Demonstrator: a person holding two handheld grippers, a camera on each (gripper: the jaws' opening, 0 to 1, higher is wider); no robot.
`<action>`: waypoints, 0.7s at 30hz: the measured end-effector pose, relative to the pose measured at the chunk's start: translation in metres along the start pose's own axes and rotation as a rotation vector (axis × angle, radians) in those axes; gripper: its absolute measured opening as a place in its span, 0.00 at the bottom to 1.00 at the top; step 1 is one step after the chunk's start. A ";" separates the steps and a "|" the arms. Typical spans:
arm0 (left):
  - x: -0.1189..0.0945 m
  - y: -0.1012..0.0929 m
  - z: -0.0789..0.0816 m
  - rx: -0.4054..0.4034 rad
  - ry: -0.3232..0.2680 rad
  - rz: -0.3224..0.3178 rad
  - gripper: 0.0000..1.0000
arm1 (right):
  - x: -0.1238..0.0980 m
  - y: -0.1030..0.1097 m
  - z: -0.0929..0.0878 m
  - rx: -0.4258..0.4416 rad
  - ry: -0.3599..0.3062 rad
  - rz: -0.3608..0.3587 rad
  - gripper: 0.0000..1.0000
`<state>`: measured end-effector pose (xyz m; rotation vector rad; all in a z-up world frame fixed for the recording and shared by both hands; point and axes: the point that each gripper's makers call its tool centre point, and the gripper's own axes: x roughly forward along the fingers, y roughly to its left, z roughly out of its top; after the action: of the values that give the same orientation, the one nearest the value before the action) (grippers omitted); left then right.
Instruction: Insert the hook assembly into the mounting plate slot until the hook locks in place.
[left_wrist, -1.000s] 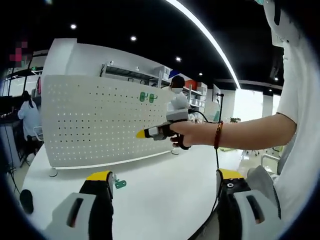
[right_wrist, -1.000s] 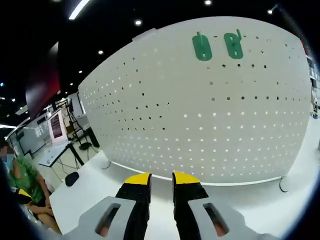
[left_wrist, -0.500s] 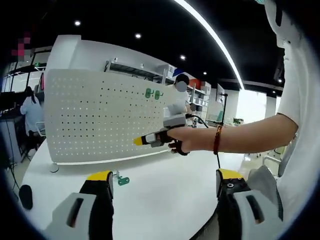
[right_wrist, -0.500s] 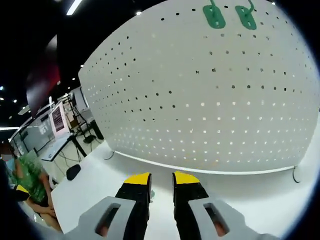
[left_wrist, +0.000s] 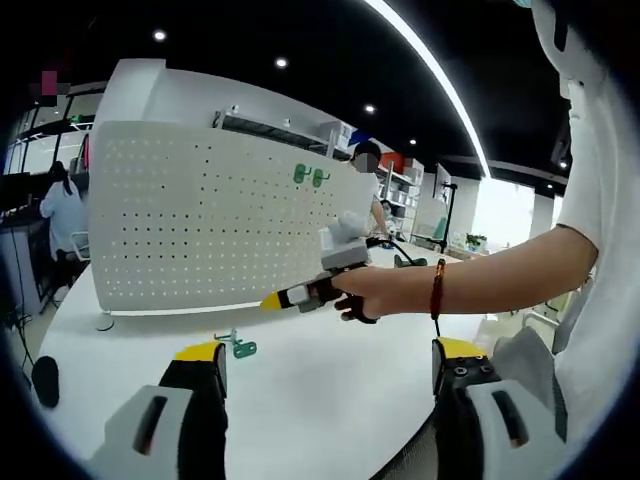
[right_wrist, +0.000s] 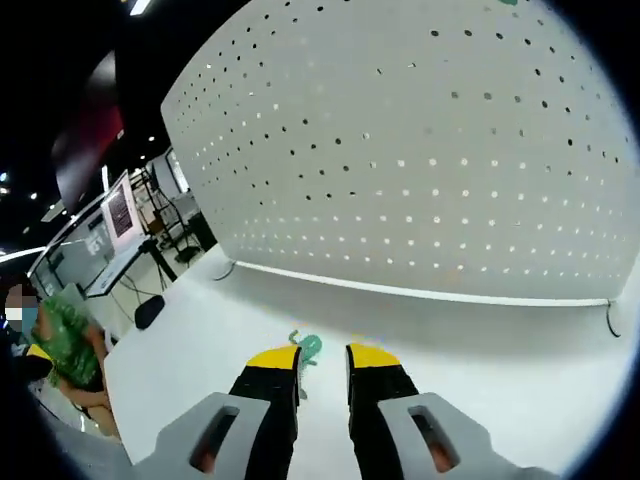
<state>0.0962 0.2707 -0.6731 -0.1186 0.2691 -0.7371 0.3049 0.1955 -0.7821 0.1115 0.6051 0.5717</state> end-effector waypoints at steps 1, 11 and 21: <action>0.001 0.000 -0.001 0.002 0.006 -0.001 0.86 | 0.001 0.003 -0.002 -0.013 0.000 0.014 0.15; 0.001 0.002 -0.005 -0.005 0.017 0.001 0.86 | 0.013 0.020 -0.018 -0.046 0.053 0.074 0.14; 0.000 0.006 -0.010 -0.017 0.029 0.014 0.86 | 0.024 0.028 -0.034 -0.090 0.106 0.111 0.14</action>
<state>0.0974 0.2753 -0.6841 -0.1219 0.3036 -0.7231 0.2887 0.2292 -0.8145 0.0301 0.6777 0.7143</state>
